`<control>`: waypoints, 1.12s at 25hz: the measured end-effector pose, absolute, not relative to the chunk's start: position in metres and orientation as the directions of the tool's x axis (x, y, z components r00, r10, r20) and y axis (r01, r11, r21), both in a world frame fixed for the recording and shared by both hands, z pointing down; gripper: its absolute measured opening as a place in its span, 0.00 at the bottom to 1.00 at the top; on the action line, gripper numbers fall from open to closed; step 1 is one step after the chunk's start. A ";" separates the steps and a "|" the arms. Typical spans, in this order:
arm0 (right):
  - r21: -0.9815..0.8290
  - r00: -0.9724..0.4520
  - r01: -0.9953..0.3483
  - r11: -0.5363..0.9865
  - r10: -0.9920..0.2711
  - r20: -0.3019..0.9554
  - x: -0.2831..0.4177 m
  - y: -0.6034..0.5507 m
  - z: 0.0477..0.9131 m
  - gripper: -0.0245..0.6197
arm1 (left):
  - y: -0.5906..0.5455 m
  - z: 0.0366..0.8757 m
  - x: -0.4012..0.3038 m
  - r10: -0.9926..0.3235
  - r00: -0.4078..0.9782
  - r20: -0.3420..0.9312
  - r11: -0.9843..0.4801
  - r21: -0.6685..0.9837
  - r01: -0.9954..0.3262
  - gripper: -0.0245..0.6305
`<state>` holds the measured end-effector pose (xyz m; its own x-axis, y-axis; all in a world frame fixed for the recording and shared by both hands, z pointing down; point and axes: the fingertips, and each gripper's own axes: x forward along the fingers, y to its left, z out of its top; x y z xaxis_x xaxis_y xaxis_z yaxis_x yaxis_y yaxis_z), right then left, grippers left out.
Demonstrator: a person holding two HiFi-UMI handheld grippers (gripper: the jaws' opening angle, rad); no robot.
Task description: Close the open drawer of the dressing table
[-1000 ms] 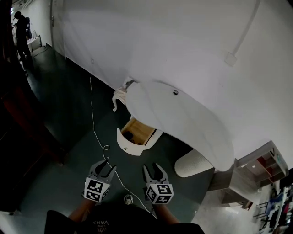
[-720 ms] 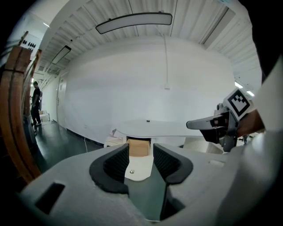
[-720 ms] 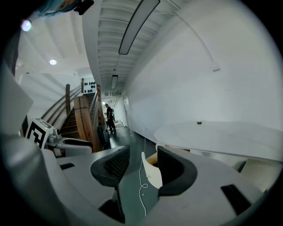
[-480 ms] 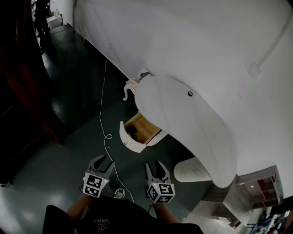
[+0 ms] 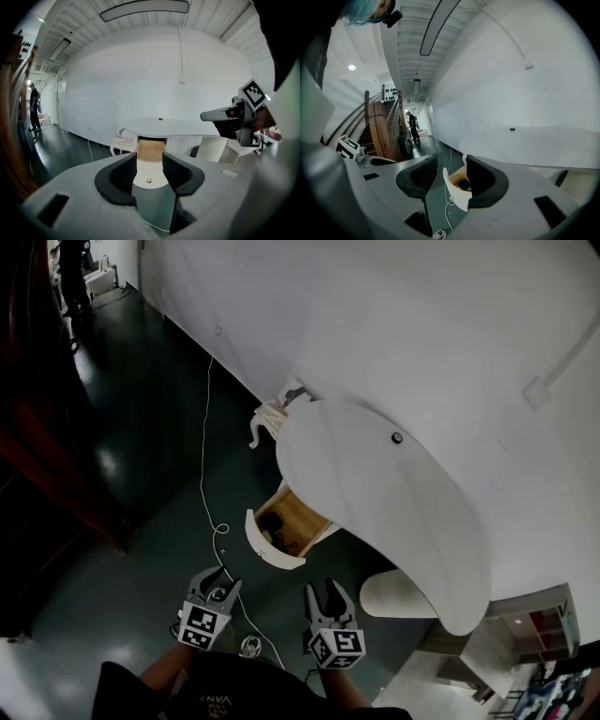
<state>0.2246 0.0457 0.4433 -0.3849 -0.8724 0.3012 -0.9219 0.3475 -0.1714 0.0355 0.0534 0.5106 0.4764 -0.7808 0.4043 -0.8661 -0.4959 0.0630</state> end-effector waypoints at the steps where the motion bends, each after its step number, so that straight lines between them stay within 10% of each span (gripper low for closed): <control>1: -0.171 -0.378 -0.925 0.340 -0.875 0.304 0.222 0.040 0.444 0.34 | 0.043 0.514 0.034 -0.773 0.486 0.408 -0.505 0.068 -0.861 0.30; 28: -0.123 -0.166 -0.985 0.122 -0.866 0.472 0.200 -0.018 0.498 0.34 | -0.092 0.646 0.066 -0.497 0.698 0.516 -0.764 0.121 -0.633 0.30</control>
